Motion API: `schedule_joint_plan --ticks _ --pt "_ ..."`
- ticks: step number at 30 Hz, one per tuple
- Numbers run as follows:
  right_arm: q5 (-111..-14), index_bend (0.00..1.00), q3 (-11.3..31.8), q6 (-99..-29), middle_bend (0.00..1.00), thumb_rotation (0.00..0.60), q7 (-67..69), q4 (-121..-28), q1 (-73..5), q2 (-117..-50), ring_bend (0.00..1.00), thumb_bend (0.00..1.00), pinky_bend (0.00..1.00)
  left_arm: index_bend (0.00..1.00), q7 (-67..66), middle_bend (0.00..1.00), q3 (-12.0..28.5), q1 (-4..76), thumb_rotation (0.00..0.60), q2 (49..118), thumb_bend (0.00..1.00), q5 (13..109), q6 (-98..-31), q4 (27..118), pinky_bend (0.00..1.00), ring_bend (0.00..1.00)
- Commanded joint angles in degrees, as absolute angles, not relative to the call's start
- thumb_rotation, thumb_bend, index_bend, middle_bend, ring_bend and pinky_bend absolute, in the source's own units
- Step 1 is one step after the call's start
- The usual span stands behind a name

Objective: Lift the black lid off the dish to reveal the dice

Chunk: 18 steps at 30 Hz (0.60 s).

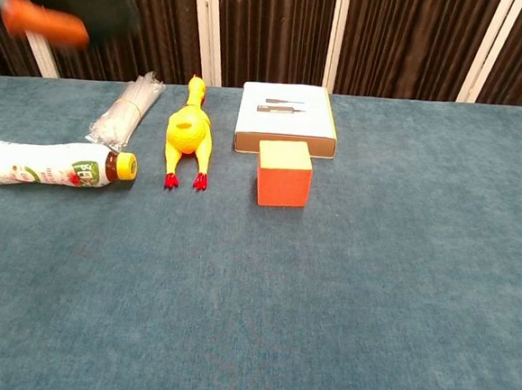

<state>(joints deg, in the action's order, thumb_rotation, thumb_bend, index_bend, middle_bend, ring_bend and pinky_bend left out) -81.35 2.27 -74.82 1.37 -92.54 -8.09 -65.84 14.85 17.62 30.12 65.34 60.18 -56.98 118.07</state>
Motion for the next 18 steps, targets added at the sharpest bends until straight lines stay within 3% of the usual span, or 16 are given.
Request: schedule_joint_plan --ticks 1,4,10,14,18 --pt "-81.00 0.06 2.30 -74.42 0.03 0.600 0.83 -92.60 -8.28 -66.07 0.07 0.19 0.00 0.22 15.83 0.43 11.53 32.99 0.600 71.55 0.60 64.61 -47.63 114.61 0.00 0.00" --pt "-80.64 0.06 2.27 -73.86 0.03 0.600 0.62 -92.00 -8.46 -66.42 0.07 0.19 0.00 0.21 11.18 0.42 10.41 35.58 0.600 73.78 0.60 63.21 -45.83 112.96 0.00 0.00" --pt "-80.65 0.06 2.24 -73.81 0.03 0.600 1.52 -91.72 -8.40 -66.17 0.07 0.19 0.00 0.24 14.16 0.45 18.29 33.31 0.600 70.27 0.60 58.15 -56.11 115.84 0.00 0.00" --pt "-81.05 0.06 2.23 -74.14 0.03 0.600 1.67 -91.74 -8.36 -66.08 0.07 0.19 0.00 0.24 11.72 0.44 12.51 32.36 0.600 67.65 0.60 62.20 -52.06 115.79 0.00 0.00" --pt "-81.30 0.06 1.91 -73.86 0.03 0.600 1.55 -92.00 -8.40 -66.06 0.07 0.19 0.00 0.25 16.31 0.45 10.91 29.93 0.600 69.87 0.60 65.39 -53.63 113.73 0.00 0.00"
